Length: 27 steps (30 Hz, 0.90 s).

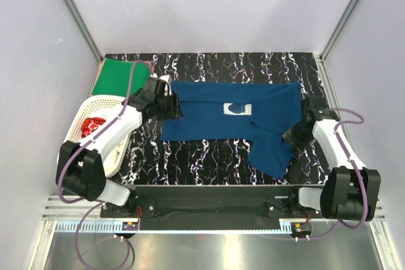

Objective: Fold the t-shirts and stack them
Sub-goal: Fold the tshirt

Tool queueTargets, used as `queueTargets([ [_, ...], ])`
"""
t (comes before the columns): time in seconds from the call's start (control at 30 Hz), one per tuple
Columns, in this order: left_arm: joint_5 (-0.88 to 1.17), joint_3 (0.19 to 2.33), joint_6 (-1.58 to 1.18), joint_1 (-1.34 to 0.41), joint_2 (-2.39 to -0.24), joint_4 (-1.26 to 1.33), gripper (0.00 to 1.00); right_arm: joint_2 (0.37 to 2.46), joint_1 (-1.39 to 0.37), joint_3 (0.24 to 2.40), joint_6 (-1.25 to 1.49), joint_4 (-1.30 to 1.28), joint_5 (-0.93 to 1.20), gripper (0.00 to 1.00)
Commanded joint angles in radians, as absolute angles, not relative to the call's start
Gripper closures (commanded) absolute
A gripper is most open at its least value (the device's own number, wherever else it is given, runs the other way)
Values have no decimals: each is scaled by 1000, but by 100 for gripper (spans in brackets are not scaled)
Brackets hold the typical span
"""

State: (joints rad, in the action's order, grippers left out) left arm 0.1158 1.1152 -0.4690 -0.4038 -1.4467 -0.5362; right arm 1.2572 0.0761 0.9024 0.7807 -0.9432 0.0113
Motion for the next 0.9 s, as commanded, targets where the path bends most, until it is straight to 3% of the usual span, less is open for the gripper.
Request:
queueTargets([
  [0.0,193,1039,-483,-422,-1411,-465,48,1230,40,809,938,-1031,34,56],
  [0.33,133,1023,-454,-500,-1322,-525,48,1094,5,747,1164,-1169,-67,53],
  [0.87,262,1045,-472,-497,-1391,-480,47,1212,-97,703,1350,-1092,-147,49],
])
